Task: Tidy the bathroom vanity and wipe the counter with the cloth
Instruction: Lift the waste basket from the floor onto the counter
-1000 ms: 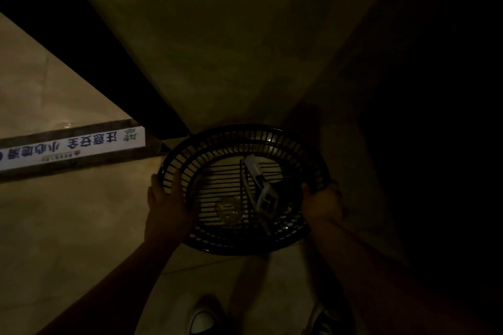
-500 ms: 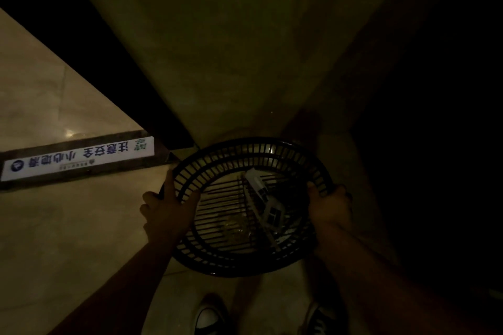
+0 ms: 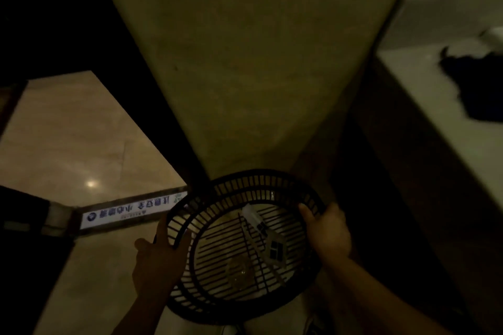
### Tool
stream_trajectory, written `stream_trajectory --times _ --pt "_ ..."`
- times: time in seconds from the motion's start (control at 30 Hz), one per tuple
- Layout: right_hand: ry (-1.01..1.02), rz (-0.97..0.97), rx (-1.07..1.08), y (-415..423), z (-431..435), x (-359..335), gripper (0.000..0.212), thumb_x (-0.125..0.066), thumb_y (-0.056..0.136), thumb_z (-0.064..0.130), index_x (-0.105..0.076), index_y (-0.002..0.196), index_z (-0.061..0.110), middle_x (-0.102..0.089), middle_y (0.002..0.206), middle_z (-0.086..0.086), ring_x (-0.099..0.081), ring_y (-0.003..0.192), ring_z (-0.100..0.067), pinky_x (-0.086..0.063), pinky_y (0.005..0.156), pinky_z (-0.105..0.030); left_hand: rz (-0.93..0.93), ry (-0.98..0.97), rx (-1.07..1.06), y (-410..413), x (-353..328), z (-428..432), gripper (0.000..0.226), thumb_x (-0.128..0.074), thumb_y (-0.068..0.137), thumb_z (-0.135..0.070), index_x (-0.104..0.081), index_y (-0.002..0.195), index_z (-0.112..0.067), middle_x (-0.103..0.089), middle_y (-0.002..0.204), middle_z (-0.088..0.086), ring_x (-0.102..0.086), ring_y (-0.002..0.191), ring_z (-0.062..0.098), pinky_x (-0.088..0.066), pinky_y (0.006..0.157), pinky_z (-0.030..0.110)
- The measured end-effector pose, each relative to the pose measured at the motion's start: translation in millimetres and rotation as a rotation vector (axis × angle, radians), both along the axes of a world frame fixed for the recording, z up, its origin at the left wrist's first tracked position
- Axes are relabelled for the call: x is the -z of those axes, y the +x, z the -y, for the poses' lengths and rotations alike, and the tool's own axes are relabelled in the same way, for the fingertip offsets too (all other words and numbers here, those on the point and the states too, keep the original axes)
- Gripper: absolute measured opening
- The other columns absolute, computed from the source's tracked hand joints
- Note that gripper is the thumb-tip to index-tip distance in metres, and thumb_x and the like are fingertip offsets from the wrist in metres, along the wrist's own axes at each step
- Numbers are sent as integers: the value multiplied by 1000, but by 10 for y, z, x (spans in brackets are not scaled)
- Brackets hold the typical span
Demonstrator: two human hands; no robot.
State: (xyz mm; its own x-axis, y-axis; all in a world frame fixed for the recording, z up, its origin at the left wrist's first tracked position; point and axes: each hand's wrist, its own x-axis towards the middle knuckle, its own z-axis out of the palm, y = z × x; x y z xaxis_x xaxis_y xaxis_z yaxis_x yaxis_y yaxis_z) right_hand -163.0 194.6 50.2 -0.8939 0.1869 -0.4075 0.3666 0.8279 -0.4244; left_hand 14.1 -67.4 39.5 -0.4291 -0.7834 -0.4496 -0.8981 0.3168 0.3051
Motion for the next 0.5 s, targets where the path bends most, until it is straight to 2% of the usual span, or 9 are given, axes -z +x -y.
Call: stream_trajectory --times 0.17,0.23,0.33,0.4,0.5 --pt "-41 -138 -82 -21 0 -1110 59 -57 82 66 -51 108 13 -61 110 -10 -63 97 -34 -52 73 -40 -76 -120 61 127 -1036 95 83 -26 75 -83 -1 148 -54 -35 145 31 -47 123 46 -45 94 54" --pt "-32 -222 -109 -33 -22 -1489 55 -57 83 65 -51 104 14 -63 104 -9 -64 92 -33 -51 71 -39 -116 -153 57 160 -1388 70 80 -33 81 -81 -2 149 -53 -29 149 32 -47 124 47 -45 95 55" --pt "-69 -313 -128 -66 -47 -1974 52 -59 82 64 -51 98 15 -61 89 -5 -64 84 -31 -53 67 -39 -202 -220 69 179 -1868 1 81 -36 80 -80 -8 149 -49 -37 140 28 -54 111 45 -51 88 53" --pt "-121 -366 -136 -101 -83 -2239 49 -61 81 64 -50 95 18 -55 77 3 -60 74 -26 -46 58 -34 -210 -269 76 187 -2133 -40 84 -29 77 -84 -9 150 -47 -39 128 22 -56 104 43 -52 81 48" --pt "-161 -423 -159 -127 -182 -2619 48 -61 80 66 -51 91 20 -54 74 7 -55 67 -19 -44 54 -31 -196 -271 81 200 -2471 -85 87 -26 75 -86 -7 151 -47 -36 132 23 -55 105 43 -48 79 44"
